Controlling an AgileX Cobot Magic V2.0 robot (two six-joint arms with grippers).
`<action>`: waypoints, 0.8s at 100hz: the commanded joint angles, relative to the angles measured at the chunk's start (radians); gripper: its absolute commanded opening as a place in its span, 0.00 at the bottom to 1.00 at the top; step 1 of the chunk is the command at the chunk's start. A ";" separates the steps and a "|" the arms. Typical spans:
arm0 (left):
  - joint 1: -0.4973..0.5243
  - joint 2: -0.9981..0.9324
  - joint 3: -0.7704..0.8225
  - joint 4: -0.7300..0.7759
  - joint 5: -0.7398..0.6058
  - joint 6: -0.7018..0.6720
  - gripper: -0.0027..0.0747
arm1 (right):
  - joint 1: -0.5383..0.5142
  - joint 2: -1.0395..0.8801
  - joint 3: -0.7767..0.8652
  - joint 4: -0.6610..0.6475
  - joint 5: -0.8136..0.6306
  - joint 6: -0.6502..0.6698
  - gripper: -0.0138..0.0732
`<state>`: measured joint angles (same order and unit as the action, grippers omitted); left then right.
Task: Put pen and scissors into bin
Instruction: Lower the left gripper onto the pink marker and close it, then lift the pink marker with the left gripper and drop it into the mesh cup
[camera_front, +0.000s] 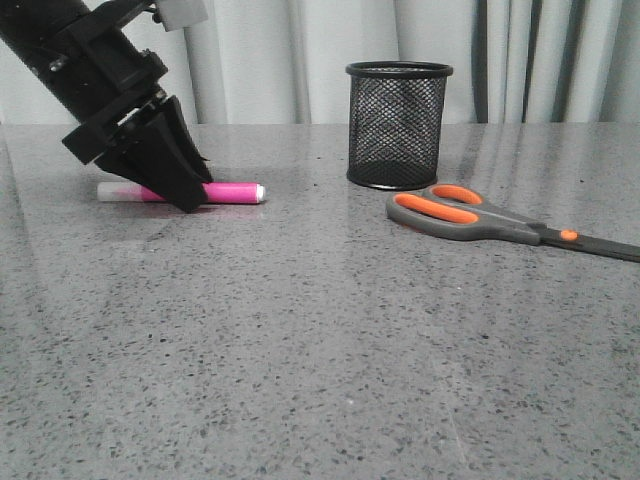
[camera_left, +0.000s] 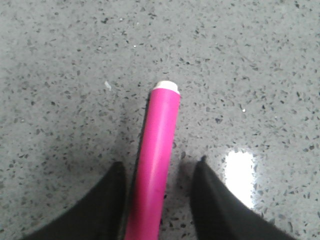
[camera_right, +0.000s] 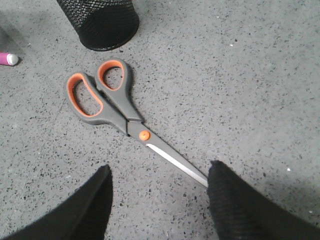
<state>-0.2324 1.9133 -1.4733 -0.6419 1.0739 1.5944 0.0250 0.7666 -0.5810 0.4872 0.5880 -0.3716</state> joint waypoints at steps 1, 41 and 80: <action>-0.007 -0.041 -0.031 0.006 -0.009 -0.008 0.15 | -0.006 0.001 -0.037 0.010 -0.044 -0.013 0.60; -0.007 -0.086 -0.157 -0.105 0.108 -0.190 0.01 | -0.006 0.001 -0.037 0.010 -0.044 -0.013 0.60; -0.119 -0.161 -0.220 -0.670 -0.190 -0.182 0.01 | -0.006 0.001 -0.037 0.010 -0.044 -0.013 0.60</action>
<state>-0.2911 1.7876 -1.6653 -1.1547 1.0079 1.4185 0.0250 0.7666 -0.5810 0.4872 0.5918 -0.3734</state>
